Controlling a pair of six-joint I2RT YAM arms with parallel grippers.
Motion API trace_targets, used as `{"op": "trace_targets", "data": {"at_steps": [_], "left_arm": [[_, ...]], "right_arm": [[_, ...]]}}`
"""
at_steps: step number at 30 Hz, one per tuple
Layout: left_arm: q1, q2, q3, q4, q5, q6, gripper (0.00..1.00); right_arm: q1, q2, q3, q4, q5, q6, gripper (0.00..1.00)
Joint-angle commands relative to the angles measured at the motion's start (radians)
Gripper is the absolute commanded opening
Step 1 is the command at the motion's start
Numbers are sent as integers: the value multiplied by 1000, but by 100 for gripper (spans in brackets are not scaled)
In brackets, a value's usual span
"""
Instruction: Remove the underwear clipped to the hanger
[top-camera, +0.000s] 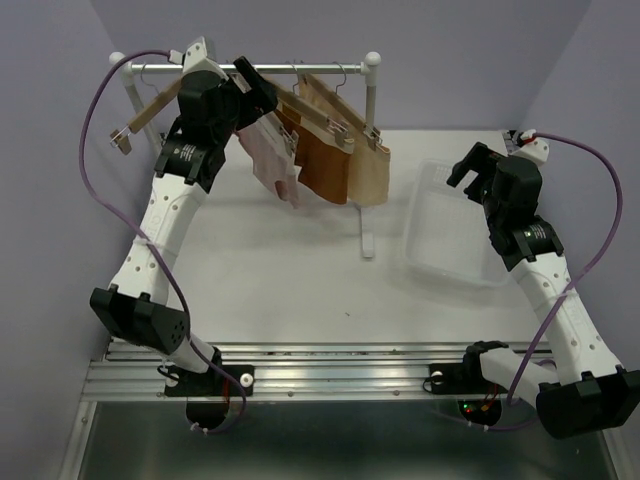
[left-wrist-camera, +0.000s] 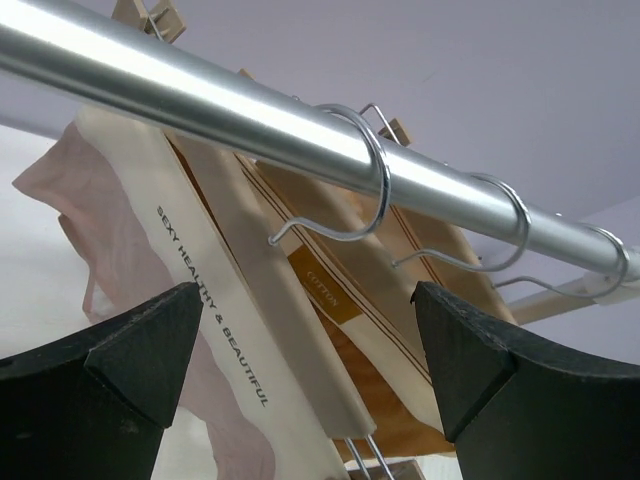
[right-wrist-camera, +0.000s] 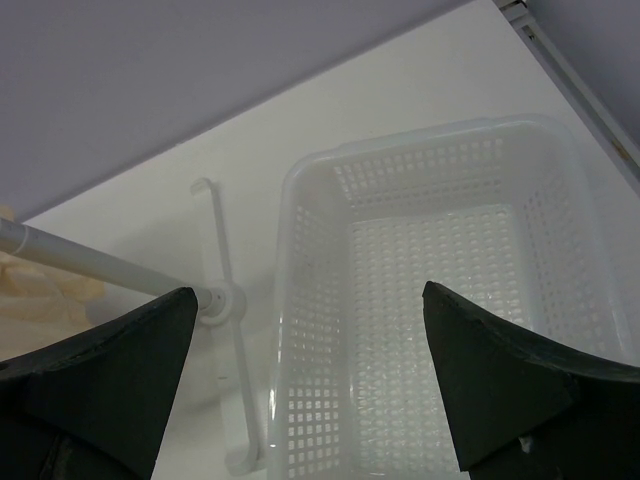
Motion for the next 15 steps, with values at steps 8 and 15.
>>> {"op": "trace_targets", "data": {"at_steps": [8,15], "left_arm": [[-17,155,243,-122,-54,77,99],[-37,163,245,-162,-156,102,99]], "right_arm": [[-3,-19,-2,58,31,-38,100],[-3,-10,-5,58,43,-40,100]]}}
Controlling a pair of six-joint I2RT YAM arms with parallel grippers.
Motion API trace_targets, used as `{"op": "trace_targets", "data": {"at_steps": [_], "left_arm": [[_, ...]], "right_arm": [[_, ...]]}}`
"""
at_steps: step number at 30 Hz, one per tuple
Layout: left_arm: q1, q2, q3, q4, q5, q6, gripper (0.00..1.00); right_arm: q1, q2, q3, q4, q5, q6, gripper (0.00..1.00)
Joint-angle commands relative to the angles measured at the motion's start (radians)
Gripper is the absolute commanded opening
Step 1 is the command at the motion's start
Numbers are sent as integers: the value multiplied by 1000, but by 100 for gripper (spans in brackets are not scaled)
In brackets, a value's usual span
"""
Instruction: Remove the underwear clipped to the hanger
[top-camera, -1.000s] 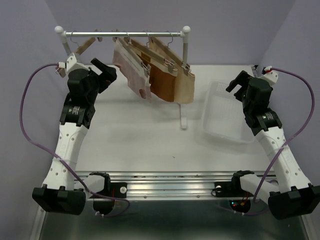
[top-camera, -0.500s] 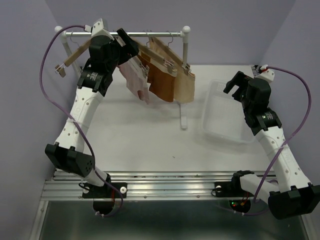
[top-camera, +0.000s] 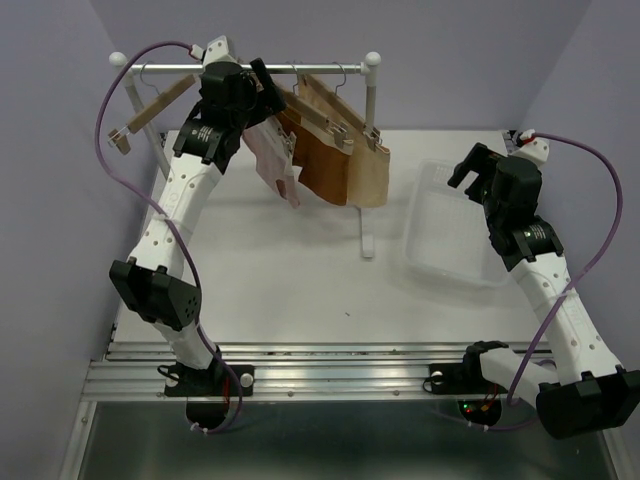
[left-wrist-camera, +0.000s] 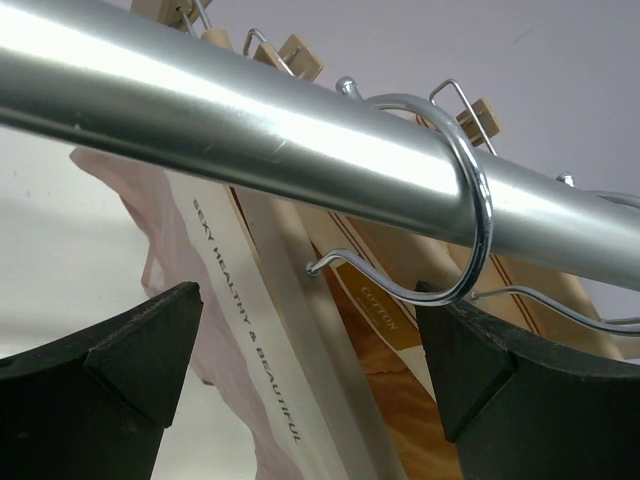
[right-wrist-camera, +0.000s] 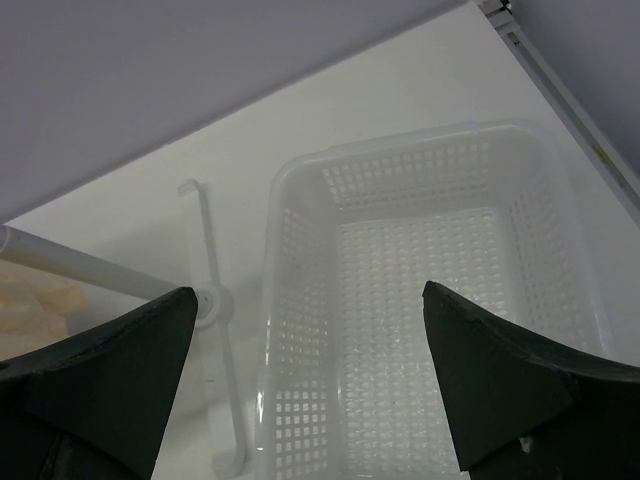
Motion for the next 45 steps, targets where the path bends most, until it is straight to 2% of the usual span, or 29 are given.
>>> {"op": "trace_targets", "data": {"at_steps": [1,8,14,23,27,30,32,33,35,36,38,39,40,45], "left_arm": [[-12,-24,57,-5,-85,40,98],[-12,1,87,-60,-113,91,89],[-13,51,175,-126,-113,138,68],[-13,91,233,-177,-105,194,66],[-13,93,233,-188,-117,200,55],[-13,94,234,-200,-133,206,52],[-13,96,233,-204,-137,212,45],[-13,96,234,-205,-137,214,38],[-13,93,234,-201,-134,217,34],[-15,90,234,-201,-133,218,26],[-16,90,238,-201,-134,223,19],[-18,87,239,-200,-137,227,6],[-18,84,238,-195,-140,227,1],[-27,68,234,-178,-156,284,0]], "right_arm": [[-3,-7,-2,59,26,-17,100],[-3,-2,-6,58,45,-22,100],[-3,1,-7,58,46,-25,100],[-3,7,-4,58,54,-31,100],[-3,10,-4,58,52,-31,100],[-3,10,-6,58,55,-32,100],[-3,9,-6,58,55,-32,100],[-3,7,-6,58,55,-32,100],[-3,9,-4,58,54,-32,100],[-3,9,-5,58,54,-32,100],[-3,10,-6,58,49,-32,100],[-3,10,-6,58,48,-35,100],[-3,10,-4,58,46,-35,100],[-3,12,-6,58,42,-40,100]]}}
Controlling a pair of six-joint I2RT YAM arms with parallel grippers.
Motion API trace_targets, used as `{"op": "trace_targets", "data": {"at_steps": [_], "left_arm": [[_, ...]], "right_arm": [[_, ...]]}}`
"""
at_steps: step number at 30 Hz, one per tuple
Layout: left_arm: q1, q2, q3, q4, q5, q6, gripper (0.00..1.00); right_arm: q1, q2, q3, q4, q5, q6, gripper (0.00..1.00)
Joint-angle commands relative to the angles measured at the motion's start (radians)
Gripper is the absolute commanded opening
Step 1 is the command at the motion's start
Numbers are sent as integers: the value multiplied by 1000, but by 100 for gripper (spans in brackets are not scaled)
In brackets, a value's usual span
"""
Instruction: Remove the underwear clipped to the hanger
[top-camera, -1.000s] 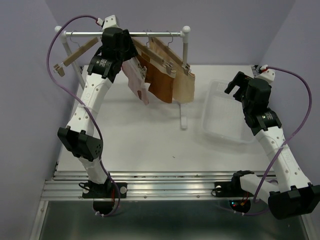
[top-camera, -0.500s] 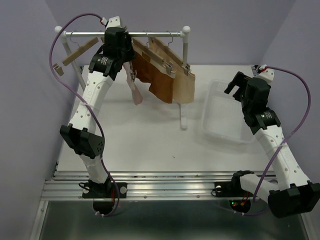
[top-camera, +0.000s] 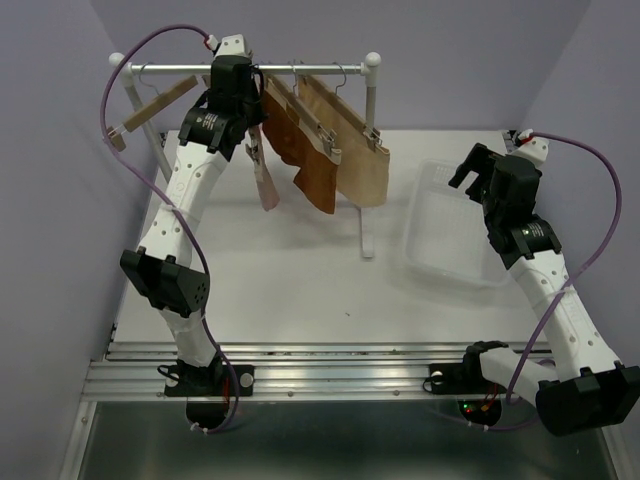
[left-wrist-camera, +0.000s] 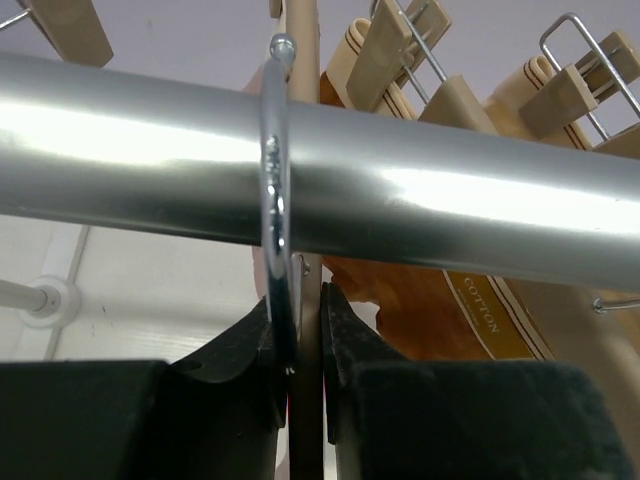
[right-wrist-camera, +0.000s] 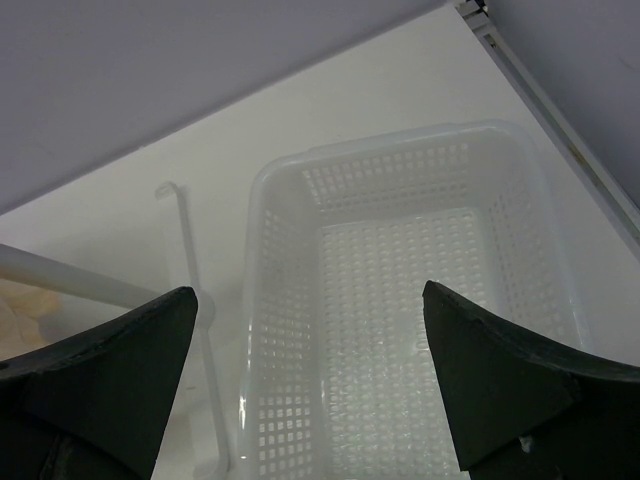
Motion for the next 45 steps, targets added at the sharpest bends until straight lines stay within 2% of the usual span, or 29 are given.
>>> {"op": "trace_targets", "data": {"at_steps": [1,7,16,33,36,40,45], "left_arm": [[-12,-41,49,42,-34,68,0],[-22,-82,25,82,-77,139,0],[-30,-159,-44,151,-82,163,0],[-47,-274,-163,148,-103,194,0],[-47,-320,-239,163,-62,180,0],[-50,-392,-430,241,-60,137,0],[-51,-470,-543,261,-63,104,0]], "right_arm": [[-3,-2,-4,58,-1,-21,100],[-3,-2,-3,59,-29,-29,100],[-3,-9,-9,75,-82,-39,100],[-3,-31,-12,84,-107,-53,100],[-3,-34,-14,89,-108,-59,100],[-3,-41,-14,102,-119,-68,100],[-3,-51,-10,130,-173,-82,100]]}}
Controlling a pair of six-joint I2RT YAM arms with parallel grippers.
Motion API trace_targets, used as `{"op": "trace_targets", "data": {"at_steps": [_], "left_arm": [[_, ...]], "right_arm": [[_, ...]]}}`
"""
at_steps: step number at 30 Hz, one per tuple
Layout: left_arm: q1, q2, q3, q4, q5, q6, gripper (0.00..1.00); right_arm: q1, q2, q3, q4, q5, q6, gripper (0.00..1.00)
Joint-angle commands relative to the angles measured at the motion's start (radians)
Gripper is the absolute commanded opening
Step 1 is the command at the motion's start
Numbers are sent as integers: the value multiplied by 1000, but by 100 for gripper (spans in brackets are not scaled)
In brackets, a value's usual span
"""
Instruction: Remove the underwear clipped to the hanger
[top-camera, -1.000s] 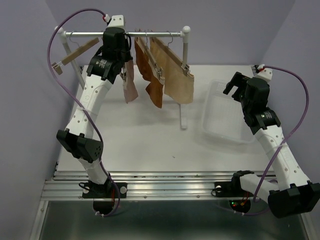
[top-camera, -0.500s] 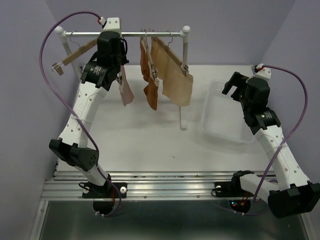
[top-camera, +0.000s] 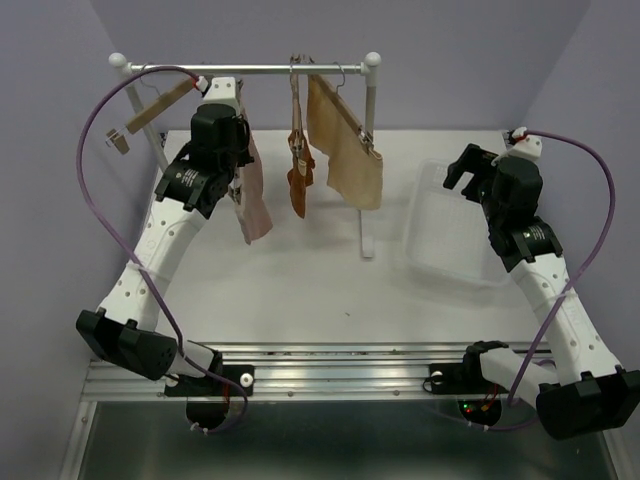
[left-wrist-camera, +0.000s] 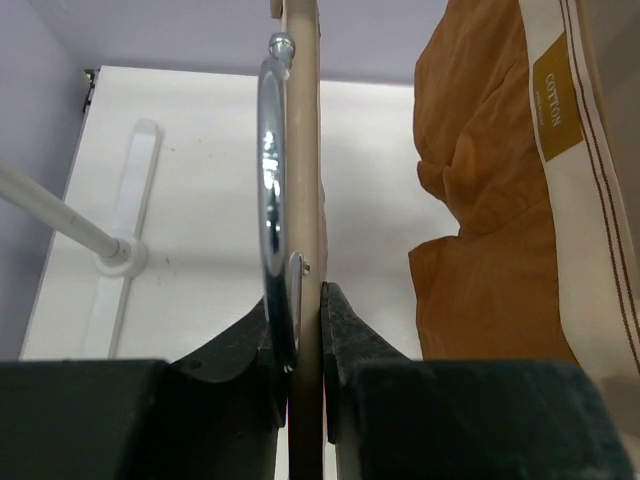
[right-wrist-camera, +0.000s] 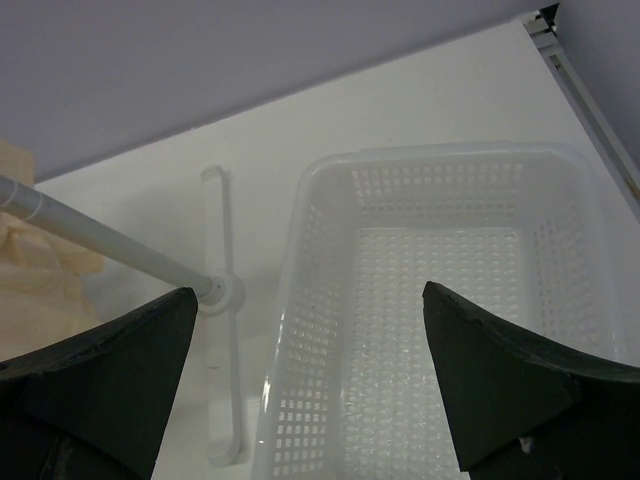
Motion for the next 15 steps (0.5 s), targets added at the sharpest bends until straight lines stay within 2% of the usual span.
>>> {"op": "trace_targets", "data": {"at_steps": [1,3,7,10,11,12,13,14,15], "left_arm": [[-8,-84,-74,105,1,-44,0],[-8,-110,-114,104,8,-67,0],[-20,-217,-249,94,69,-139,0],[-46,-315,-310,30,78,-194,0],[-61,-346,-356,13,83,-202,0],[-66,-416,-382,-2,98,-208,0],[-66,-451,-413,2,186,-195,0],[-69,-479,-465,11,245,-182,0],[-69,-504,-484,13,300,-175,0]], "right_arm": [[-3,-35,2,90,-82,-40,100],[-3,-47,2,116,-143,-78,100],[-3,-65,2,185,-370,-158,100],[-3,-45,21,213,-612,-220,100],[-3,-35,28,210,-766,-270,100],[-3,-24,47,189,-842,-299,100],[-3,-9,61,167,-933,-347,100],[-3,23,76,120,-1090,-423,100],[-3,40,108,97,-1157,-456,100]]}}
